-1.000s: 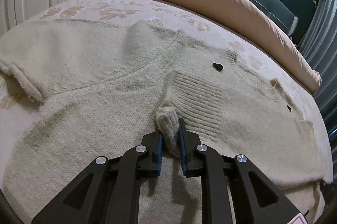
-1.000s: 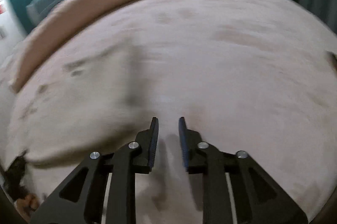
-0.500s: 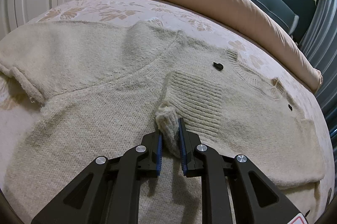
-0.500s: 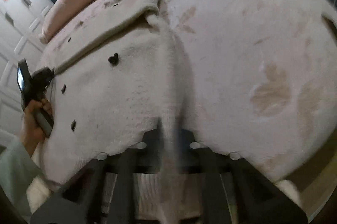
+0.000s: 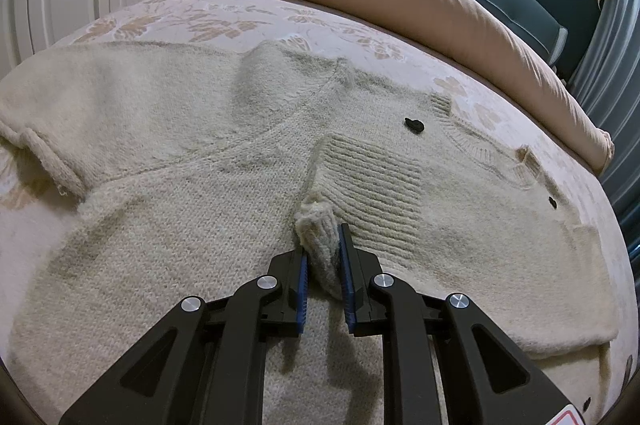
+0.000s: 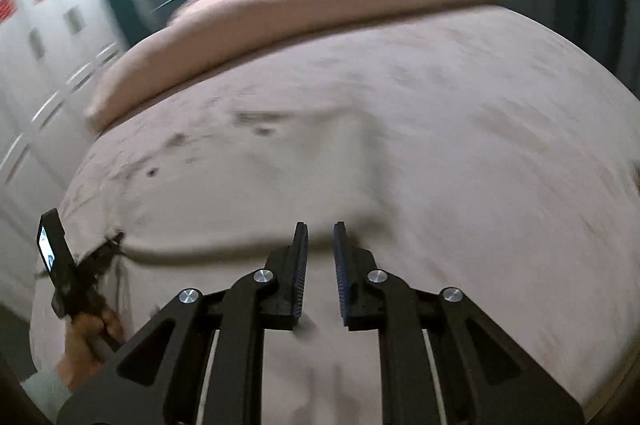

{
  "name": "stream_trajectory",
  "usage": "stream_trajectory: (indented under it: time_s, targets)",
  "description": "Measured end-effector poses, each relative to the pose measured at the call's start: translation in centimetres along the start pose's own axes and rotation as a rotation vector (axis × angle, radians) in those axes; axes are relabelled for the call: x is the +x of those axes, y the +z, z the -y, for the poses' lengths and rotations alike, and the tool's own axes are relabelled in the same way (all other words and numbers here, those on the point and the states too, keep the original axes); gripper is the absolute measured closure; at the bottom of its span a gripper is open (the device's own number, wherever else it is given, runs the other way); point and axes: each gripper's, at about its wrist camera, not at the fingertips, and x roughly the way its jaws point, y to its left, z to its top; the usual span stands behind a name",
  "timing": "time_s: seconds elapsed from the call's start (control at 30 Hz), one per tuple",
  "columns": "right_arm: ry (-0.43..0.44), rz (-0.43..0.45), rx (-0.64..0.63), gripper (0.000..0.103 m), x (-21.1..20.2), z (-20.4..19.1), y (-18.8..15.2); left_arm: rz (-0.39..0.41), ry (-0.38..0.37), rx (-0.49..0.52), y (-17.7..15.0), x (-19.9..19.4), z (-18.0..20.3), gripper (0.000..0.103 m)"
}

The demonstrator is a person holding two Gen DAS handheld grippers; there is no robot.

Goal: Fold small clothes

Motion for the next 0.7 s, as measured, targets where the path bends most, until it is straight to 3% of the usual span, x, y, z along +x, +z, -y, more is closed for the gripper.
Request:
stream_trajectory:
  time_s: [0.1,0.17,0.23,0.33,0.37,0.47,0.53,0.6,0.67,0.7]
  targets:
    - [-0.005,-0.075,-0.054,0.092,6.8,-2.1,1.9,0.001,0.001,0.002,0.0,0.0,0.0,0.087]
    - [-0.121,-0.101,-0.047,0.093,9.8,-0.3,1.4,0.004,0.0,0.002,-0.1,0.0,-0.1,0.087]
    - [-0.184,-0.068,0.048,0.103,10.9,3.1,0.8,0.006,-0.004,0.0,-0.1,0.0,-0.1,0.087]
    - [-0.173,0.021,0.14,0.103,8.6,4.6,-0.3,0.012,0.001,0.005,-0.1,0.1,0.0,0.087]
    - [-0.183,0.04,0.125,0.102,8.1,3.9,-0.6,0.012,0.002,0.006,-0.1,0.1,0.0,0.087]
    - [-0.204,0.045,0.036,0.082,8.2,1.6,-2.0,0.008,-0.016,-0.01,-0.1,0.1,-0.1,0.087]
    - [-0.234,0.009,0.0,0.082,9.3,1.1,-2.8,0.001,-0.047,-0.039,0.1,-0.1,-0.5,0.085]
    - [-0.25,0.007,-0.018,0.081,9.6,0.8,-2.5,-0.023,-0.118,-0.115,0.7,-0.9,-2.0,0.078]
    - [-0.253,0.012,-0.021,0.081,9.8,1.1,-2.7,-0.032,-0.125,-0.179,1.3,-2.4,-4.0,0.061]
    - [-0.255,0.013,-0.023,0.08,9.8,1.2,-3.0,-0.014,-0.116,-0.215,1.7,-3.6,-5.4,0.045]
